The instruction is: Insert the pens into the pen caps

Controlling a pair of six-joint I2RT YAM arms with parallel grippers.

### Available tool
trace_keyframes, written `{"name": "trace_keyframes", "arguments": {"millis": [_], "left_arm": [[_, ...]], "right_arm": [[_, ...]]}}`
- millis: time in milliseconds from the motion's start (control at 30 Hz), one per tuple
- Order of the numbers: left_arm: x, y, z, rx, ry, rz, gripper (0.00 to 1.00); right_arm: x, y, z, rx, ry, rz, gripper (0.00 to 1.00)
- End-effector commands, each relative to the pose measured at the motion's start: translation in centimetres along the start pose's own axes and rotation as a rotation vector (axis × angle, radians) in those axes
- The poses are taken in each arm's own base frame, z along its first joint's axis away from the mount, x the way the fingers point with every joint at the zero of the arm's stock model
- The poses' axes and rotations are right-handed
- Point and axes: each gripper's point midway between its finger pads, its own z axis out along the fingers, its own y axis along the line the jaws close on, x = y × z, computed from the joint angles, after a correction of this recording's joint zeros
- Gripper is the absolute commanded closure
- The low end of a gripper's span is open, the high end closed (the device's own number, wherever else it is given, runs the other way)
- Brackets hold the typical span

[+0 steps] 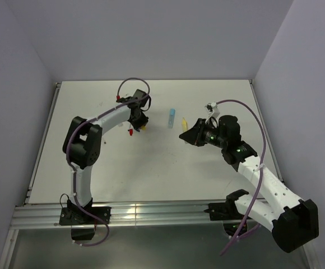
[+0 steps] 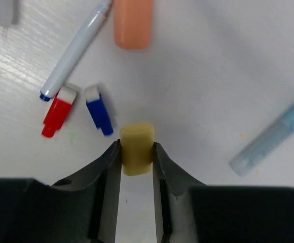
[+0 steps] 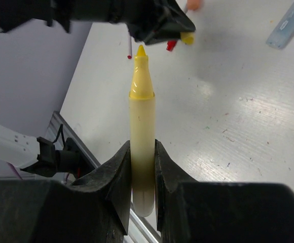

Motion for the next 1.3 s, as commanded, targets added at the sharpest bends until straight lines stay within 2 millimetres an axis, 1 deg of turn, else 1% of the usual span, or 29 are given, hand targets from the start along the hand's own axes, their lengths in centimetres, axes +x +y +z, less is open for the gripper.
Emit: {"name": "trace_keyframes", "arguments": {"millis": [0,33,67,133,167,233,267,300,333,367,400,433,467,533,567,633,700,733,800,900,1100,1267], "left_arm": [[-3.8,-4.1,-8.9,0.245,-0.098,0.122,0.99],[-4.1,-4.3,-10.1,0.271,-0.106,0.158,1.0],[-4.9,-5.1,-12.2,0.32,-0.125,0.163,1.0],[-5.4,-6.2,-14.4,0.386,-0.141,0.219,1.0],[-5.5,-6.5,-15.9,0.423,-0.138,0.229,1.0],[-5.9,-7.1,-17.4,0.469,-0.155,0.246,1.0],[-5.7,-7.4,-18.5,0.513,-0.151,0.263,1.0],[-5.6,-7.6,-19.1,0.542,-0.155,0.272,1.0],[-5.9,-8.2,-19.8,0.583,-0.174,0.282,1.0],[-5.6,-8.3,-20.6,0.609,-0.176,0.292,1.0],[-5.3,-8.6,-21.3,0.642,-0.169,0.304,1.0],[-4.6,-8.7,-21.8,0.675,-0.144,0.305,1.0],[-4.9,-9.2,-23.5,0.734,-0.16,0.316,1.0],[-4.5,-9.4,-24.8,0.768,-0.176,0.353,1.0],[-4.6,-9.4,-25.9,0.789,-0.194,0.361,1.0],[-4.4,-9.2,-26.3,0.796,-0.206,0.384,1.0],[-4.4,-9.2,-27.2,0.823,-0.22,0.385,1.0],[-4.2,-9.1,-27.0,0.827,-0.215,0.386,1.0],[-4.0,-9.2,-27.6,0.855,-0.214,0.392,1.0],[-3.7,-9.1,-27.7,0.861,-0.209,0.398,1.0],[-2.7,-9.3,-27.3,0.858,-0.201,0.411,1.0],[-2.6,-9.7,-27.3,0.881,-0.199,0.41,1.0]], "right_arm": [[-1.9,2.0,0.7,-0.041,-0.046,-0.053,1.0],[-2.0,2.3,0.9,-0.043,-0.043,-0.047,1.0],[-2.2,2.9,1.1,-0.051,-0.043,-0.05,1.0],[-3.0,3.3,1.7,-0.049,-0.076,-0.045,1.0],[-3.7,3.8,1.9,-0.059,-0.097,-0.051,1.0],[-3.6,4.2,2.9,-0.048,-0.1,-0.044,1.0],[-4.2,5.0,3.3,-0.064,-0.116,-0.049,1.0],[-4.0,5.7,3.7,-0.078,-0.106,-0.05,1.0],[-3.9,5.5,4.5,-0.064,-0.102,-0.049,1.0],[-4.3,6.1,5.0,-0.074,-0.11,-0.056,1.0],[-3.8,6.8,5.5,-0.084,-0.094,-0.067,1.0],[-3.4,6.5,6.4,-0.07,-0.076,-0.063,1.0],[-3.7,7.0,6.8,-0.078,-0.084,-0.069,1.0],[-3.2,7.3,7.7,-0.09,-0.065,-0.071,1.0],[-3.3,7.4,8.3,-0.092,-0.065,-0.074,1.0],[-3.1,7.8,8.8,-0.101,-0.059,-0.077,1.0],[-3.1,7.8,9.1,-0.104,-0.055,-0.081,1.0],[-3.2,7.9,9.1,-0.101,-0.057,-0.084,1.0],[-3.3,7.8,9.0,-0.095,-0.064,-0.09,1.0],[-3.5,7.8,8.8,-0.093,-0.072,-0.098,1.0],[-4.0,8.7,8.2,-0.115,-0.083,-0.106,1.0],[-4.0,9.1,8.0,-0.136,-0.081,-0.105,1.0]]}}
